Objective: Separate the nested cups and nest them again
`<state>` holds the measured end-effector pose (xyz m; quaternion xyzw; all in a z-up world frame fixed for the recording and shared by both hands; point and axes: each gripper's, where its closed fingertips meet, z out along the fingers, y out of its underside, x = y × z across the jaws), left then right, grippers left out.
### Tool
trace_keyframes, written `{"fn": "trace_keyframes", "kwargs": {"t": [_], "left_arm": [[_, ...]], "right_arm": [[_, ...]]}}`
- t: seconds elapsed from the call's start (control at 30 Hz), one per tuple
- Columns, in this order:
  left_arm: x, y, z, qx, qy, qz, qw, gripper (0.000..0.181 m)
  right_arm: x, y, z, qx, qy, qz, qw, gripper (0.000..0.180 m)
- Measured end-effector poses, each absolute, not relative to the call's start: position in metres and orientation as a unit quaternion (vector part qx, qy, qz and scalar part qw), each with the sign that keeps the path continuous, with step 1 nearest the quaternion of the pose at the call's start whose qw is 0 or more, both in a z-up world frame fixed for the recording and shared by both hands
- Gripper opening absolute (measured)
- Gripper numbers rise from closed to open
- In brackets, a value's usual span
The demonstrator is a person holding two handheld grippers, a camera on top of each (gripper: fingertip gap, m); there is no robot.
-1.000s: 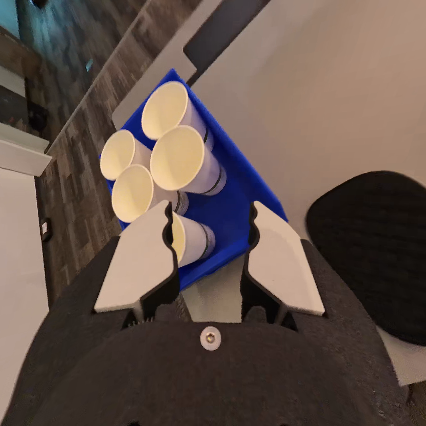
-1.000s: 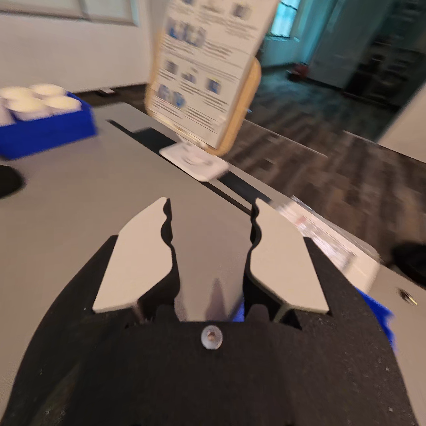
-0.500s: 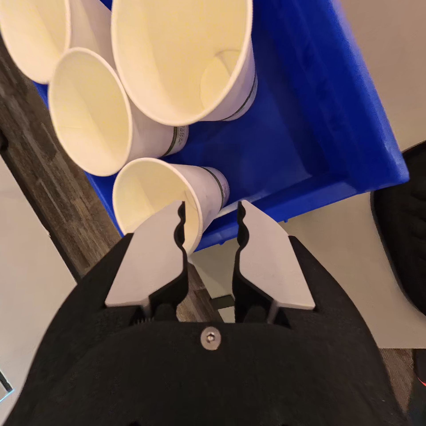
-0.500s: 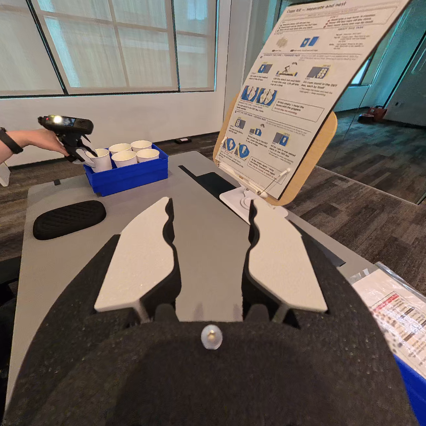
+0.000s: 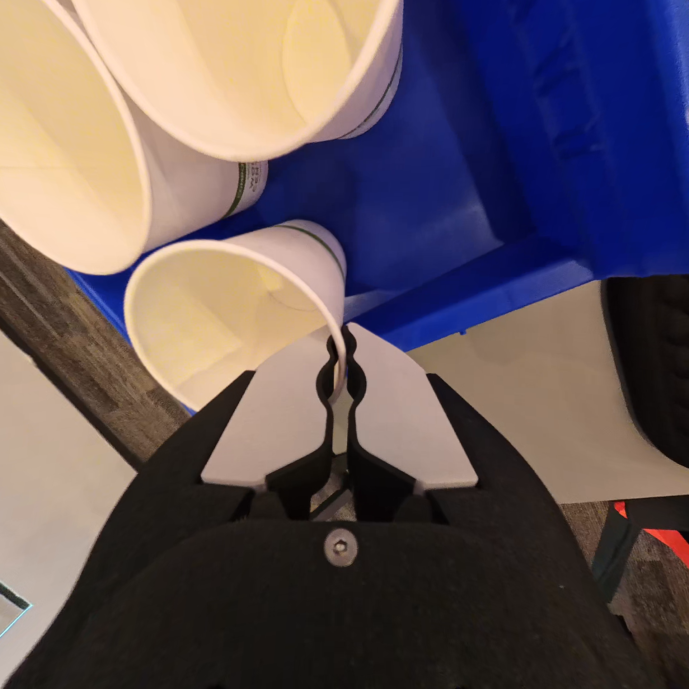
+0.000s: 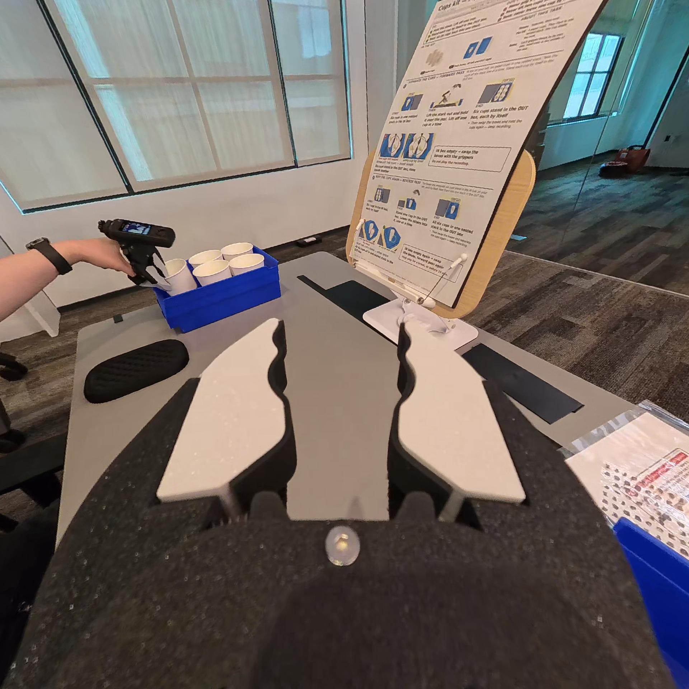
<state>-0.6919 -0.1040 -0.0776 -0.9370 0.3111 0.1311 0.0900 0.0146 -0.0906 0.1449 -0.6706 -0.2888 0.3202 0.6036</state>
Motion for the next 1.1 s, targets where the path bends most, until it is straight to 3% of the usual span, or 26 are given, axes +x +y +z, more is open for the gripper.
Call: {"fn": "trace_keyframes", "kwargs": {"t": [0.3,0.53,0.8,0.9,1.1], "left_arm": [[-0.687,-0.123,-0.053,-0.933,0.327,0.128,0.078,0.0],[-0.66,-0.141,0.004,-0.906,0.382,0.156,0.094,0.0],[-0.501,-0.146,0.064,-0.807,0.554,0.07,0.192,0.0],[-0.429,-0.159,0.066,-0.745,0.637,0.034,0.195,0.0],[-0.322,-0.181,0.051,-0.646,0.743,-0.017,0.175,0.0]], "right_arm": [[0.009,-0.077,0.129,-0.686,-0.289,0.327,0.582,0.056],[-0.008,-0.067,0.117,-0.671,-0.327,0.326,0.581,0.055],[-0.087,-0.082,0.112,-0.59,-0.44,0.363,0.572,0.058],[-0.132,-0.102,0.111,-0.552,-0.486,0.375,0.565,0.057],[-0.204,-0.129,0.078,-0.54,-0.568,0.341,0.519,0.074]]}}
